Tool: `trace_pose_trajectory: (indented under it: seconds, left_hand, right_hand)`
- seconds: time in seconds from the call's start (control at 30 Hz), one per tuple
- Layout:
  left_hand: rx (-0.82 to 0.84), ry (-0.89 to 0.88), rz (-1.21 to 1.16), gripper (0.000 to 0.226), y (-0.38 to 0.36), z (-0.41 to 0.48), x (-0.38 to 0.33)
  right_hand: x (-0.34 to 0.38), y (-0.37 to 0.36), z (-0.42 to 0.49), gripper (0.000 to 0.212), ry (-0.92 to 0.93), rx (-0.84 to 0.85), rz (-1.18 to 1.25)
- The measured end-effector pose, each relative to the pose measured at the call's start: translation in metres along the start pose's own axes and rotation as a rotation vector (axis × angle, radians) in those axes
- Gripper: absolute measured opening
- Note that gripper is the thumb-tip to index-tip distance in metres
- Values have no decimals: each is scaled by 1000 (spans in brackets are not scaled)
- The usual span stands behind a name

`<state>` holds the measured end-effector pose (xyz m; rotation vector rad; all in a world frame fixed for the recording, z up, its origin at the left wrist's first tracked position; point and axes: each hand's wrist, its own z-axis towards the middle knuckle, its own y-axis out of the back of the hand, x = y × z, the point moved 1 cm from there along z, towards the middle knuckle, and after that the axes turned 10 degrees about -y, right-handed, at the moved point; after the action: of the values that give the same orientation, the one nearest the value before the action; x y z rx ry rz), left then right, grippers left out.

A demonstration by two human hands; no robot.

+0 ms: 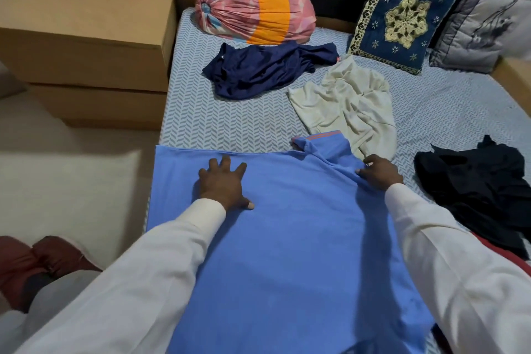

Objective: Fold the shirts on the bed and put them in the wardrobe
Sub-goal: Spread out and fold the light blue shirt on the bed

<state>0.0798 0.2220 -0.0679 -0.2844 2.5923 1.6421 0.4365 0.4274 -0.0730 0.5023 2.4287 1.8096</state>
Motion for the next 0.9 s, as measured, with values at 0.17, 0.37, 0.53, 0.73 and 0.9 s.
trace_pose_trajectory:
  seconds: [0.17, 0.37, 0.53, 0.73, 0.9]
  left_hand:
    - [51, 107, -12, 119, -4, 4, -5]
    - [25, 150, -32, 130, -5, 8, 2]
    - [-150, 125, 45, 113, -19, -12, 1]
    - [-467, -262, 30, 44, -70, -75, -52]
    - [-324, -503, -77, 36, -91, -116, -99]
  right_hand:
    - [12, 12, 7, 18, -7, -122, 65]
    - [14, 21, 11, 33, -75, -179, 155]
    - [-20, 5, -35, 35, 43, -221, 347]
    - [-119, -26, -128, 44, -64, -410, 603]
    - [-185, -51, -171, 42, -268, -212, 522]
